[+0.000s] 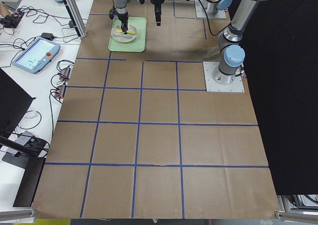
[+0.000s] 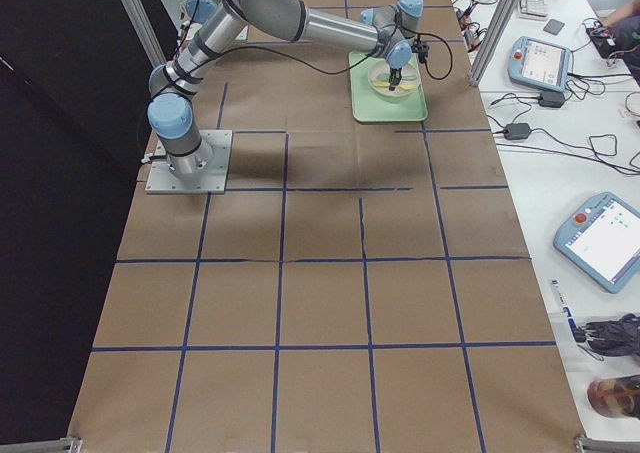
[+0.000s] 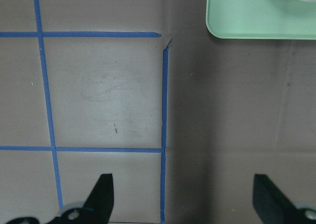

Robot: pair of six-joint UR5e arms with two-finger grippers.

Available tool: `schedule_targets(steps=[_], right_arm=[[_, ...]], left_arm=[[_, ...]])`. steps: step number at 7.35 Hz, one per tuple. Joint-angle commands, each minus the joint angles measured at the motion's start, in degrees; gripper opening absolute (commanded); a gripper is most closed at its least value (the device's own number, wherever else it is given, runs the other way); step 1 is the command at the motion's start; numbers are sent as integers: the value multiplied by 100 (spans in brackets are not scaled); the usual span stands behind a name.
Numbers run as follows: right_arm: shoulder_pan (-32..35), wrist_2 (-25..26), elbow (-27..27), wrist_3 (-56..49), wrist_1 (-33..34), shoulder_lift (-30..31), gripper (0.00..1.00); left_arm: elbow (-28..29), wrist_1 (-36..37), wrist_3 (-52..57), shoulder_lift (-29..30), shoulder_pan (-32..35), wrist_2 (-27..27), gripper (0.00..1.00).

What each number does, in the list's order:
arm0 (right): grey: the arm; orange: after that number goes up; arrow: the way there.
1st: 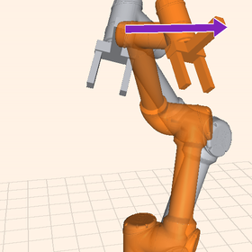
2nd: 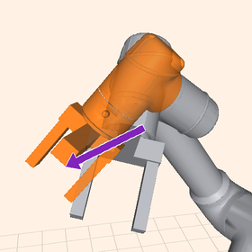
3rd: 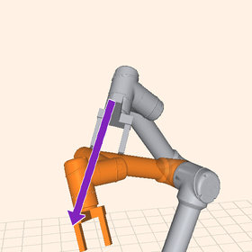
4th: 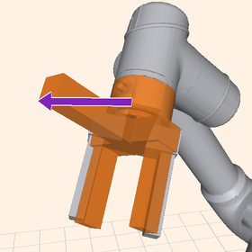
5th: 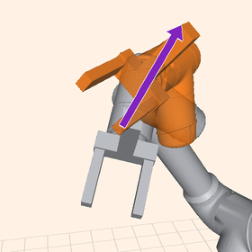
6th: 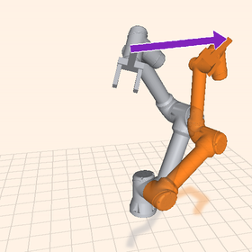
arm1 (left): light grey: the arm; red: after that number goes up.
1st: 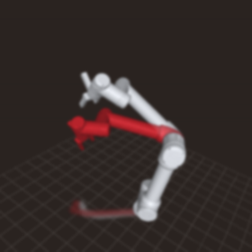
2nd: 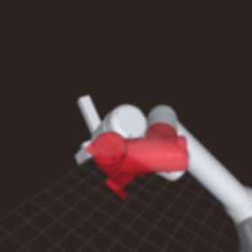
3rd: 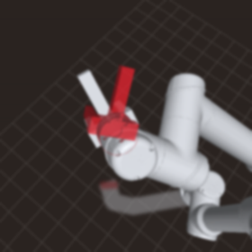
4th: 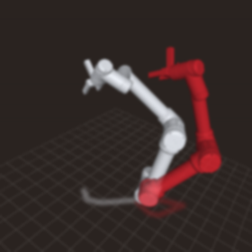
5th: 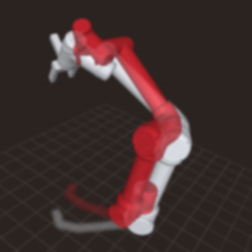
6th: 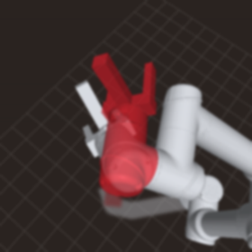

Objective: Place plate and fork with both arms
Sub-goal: 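Close the right gripper on the yellow fork handle and lift it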

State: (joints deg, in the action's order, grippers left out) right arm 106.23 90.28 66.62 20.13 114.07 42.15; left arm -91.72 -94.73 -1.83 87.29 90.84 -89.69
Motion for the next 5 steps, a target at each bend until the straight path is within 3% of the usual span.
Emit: schedule_targets(steps=[1, 4, 5], right_arm=[[-5, -10, -9, 0, 19, 12, 23], [3, 7, -140, 9, 11, 38, 4], [3, 8, -193, 9, -50, 65, 3]], left_arm=[[-56, 198, 42, -19, -14, -5, 100], [-118, 438, 51, -71, -5, -5, 100], [-118, 438, 42, -80, -14, -22, 100]])
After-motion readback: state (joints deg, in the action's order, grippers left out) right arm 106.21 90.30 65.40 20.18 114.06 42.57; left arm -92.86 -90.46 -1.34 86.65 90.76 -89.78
